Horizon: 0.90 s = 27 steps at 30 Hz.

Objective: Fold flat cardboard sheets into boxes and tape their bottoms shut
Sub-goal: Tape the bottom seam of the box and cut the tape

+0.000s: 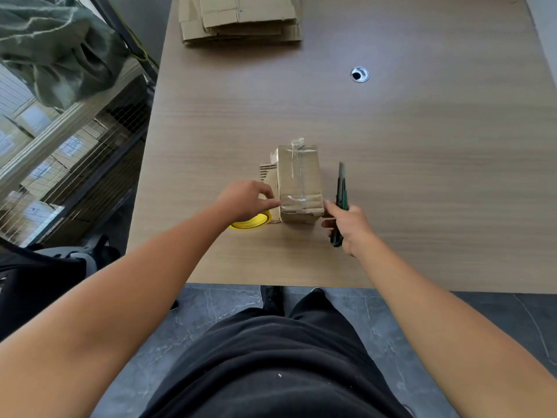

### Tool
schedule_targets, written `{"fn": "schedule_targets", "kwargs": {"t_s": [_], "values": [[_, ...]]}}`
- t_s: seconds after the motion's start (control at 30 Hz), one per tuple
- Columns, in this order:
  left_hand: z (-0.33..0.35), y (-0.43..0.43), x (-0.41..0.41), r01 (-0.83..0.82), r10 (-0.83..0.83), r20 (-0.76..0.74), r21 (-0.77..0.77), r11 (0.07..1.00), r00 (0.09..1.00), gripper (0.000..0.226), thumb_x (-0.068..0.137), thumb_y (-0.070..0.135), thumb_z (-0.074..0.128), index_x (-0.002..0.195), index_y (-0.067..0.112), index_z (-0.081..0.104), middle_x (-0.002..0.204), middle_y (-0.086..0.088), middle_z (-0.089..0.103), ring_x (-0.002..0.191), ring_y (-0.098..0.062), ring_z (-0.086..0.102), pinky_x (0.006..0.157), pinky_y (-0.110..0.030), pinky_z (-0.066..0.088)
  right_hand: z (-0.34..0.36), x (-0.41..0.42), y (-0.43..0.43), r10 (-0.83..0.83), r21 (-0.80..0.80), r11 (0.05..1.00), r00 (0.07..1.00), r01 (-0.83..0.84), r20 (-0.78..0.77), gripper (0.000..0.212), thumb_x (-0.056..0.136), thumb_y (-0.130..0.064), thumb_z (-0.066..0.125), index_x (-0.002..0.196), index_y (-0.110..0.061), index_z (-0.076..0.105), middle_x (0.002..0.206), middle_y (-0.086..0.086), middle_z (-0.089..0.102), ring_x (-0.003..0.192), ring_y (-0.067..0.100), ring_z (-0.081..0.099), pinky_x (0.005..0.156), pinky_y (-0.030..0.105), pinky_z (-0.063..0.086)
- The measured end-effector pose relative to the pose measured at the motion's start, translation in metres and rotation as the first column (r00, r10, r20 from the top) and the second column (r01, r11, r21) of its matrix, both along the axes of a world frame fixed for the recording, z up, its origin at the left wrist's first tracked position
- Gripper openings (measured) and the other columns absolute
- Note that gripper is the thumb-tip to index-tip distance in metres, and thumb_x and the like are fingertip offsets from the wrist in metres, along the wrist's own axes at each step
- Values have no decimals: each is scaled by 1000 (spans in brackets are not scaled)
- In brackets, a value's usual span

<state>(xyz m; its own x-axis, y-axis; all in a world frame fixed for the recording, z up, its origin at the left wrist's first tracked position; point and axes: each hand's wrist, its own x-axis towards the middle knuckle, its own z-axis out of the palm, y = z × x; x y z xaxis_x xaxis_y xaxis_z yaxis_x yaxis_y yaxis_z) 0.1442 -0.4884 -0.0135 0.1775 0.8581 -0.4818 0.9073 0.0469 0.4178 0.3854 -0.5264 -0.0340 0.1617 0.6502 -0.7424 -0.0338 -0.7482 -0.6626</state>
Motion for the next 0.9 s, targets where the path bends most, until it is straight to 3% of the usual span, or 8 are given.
{"fn": "schedule_targets", "kwargs": {"t_s": [0.07, 0.17, 0.27, 0.4, 0.47, 0.57, 0.77, 0.9], "values": [[-5, -3, -4, -35, 36, 35, -16, 999, 999, 26, 90, 58, 63, 89, 33, 69, 93, 6, 63, 96, -22, 60, 75, -33, 48, -1, -1, 0, 40, -27, 999, 998, -39, 40, 19, 95, -31, 68, 93, -13, 60, 76, 4, 61, 57, 15, 51, 50, 29, 39], [-5, -3, -3, -42, 42, 55, -3, 999, 998, 29, 90, 58, 63, 94, 30, 71, 92, 7, 61, 95, -20, 58, 72, -31, 43, 11, 3, 4, 24, 78, 996, 963, -46, 268, 33, 91, -49, 59, 92, -17, 52, 77, 7, 58, 61, 21, 50, 58, 40, 45], [-5, -2, 2, -33, 32, 60, 18, 999, 998, 31, 89, 61, 62, 94, 32, 70, 97, 6, 65, 97, -21, 60, 73, -32, 45, 37, -7, 2, 131, 246, 930, 871, -273, 473, 35, 94, -50, 49, 96, -16, 46, 89, 10, 62, 77, 31, 57, 73, 47, 47], [-5, -2, 11, -26, 21, 75, 56, 998, 997, 34, 90, 61, 61, 97, 29, 71, 104, 5, 70, 99, -21, 62, 72, -31, 44, 48, -43, -13, 388, 182, 637, 516, -749, 764, 36, 104, -38, 37, 96, -8, 55, 103, 10, 53, 99, 28, 46, 93, 41, 36], [-3, -2, 13, -29, 23, 78, 72, 997, 997, 37, 89, 62, 61, 98, 28, 71, 102, 5, 71, 96, -21, 63, 73, -32, 48, 38, -53, -16, 500, 30, 583, 387, -812, 775, 49, 105, -39, 36, 116, 1, 61, 129, 13, 49, 120, 32, 42, 109, 42, 32], [-2, -5, 10, -59, 53, 144, 42, 997, 988, 30, 91, 53, 61, 102, 26, 72, 105, 8, 72, 97, -18, 64, 78, -32, 51, 33, -58, -22, 532, -63, 597, 335, -800, 778, 53, 106, -36, 37, 131, 7, 57, 152, 15, 35, 138, 33, 32, 119, 42, 24], [-2, -17, -18, -123, 154, 368, -106, 987, 917, 32, 97, 29, 63, 127, 17, 64, 122, 5, 65, 76, -19, 73, 78, -30, 56, 36, -66, -22, 583, -147, 560, 262, -815, 769, 57, 107, -38, 31, 134, 4, 56, 160, 9, 21, 147, 30, 19, 124, 39, 16], [-10, -15, -28, -97, 111, 214, -77, 992, 971, 33, 94, 38, 67, 121, 20, 64, 114, 2, 66, 57, -11, 64, 72, -29, 55, 41, -70, -20, 658, -162, 550, 307, -819, 687, 55, 107, -37, 30, 122, 3, 65, 164, 6, 9, 151, 27, 5, 125, 40, 9]]}}
